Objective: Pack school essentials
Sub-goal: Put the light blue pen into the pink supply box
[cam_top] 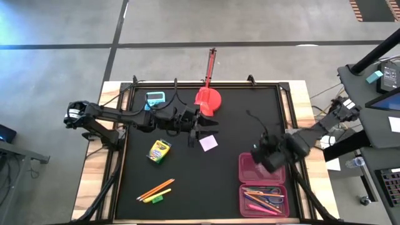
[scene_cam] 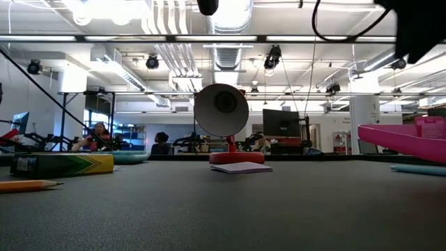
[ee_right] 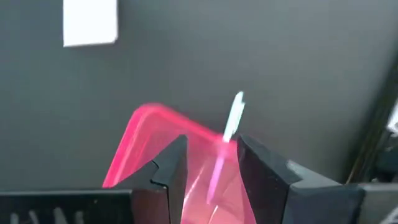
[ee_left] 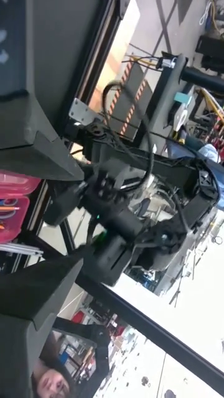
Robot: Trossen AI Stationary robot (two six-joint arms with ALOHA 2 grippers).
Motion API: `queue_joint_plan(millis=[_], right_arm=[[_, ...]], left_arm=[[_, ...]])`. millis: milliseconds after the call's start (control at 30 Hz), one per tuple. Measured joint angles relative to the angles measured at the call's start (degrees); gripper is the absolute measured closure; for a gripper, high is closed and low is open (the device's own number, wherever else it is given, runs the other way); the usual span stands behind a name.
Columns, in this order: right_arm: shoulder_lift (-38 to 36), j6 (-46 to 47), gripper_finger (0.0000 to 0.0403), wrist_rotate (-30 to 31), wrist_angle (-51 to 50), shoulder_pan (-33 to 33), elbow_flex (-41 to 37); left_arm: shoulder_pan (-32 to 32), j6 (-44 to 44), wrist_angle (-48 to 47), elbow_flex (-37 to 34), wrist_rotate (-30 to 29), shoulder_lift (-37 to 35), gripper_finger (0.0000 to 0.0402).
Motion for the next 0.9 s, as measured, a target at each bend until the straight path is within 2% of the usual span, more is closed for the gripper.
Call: queue_joint_plan(millis=[100,300,400,667,900], right_arm=[[-1.83,-3.44,0.0263,-1.02,0.34,-6.33,-0.63],[-3.14,-9.23,0.0221,-9.59,0.81,-17.81,-3.75],[-2.78,-9.57,0.0205,-11.40,1.59,-21.76,-5.72],[-2.44,-14.92,0.0202,-18.28,17.61,-31.47,-14.23],[-2.44,-17.19,0.0202,-24.77,23.48,-36.05,-19.80]], left_arm=[[0.68,0.02,0.08,0.02,0.00,-0.08,0.0208],[1.82,0.03,-0.01,0.02,0.02,-0.08,0.0208],[2.36,0.04,-0.03,0.02,0.02,-0.21,0.0208],[3.75,0.61,0.00,0.02,1.24,-0.30,0.0208],[4.97,3.46,-0.02,0.02,4.48,-0.37,0.0208]])
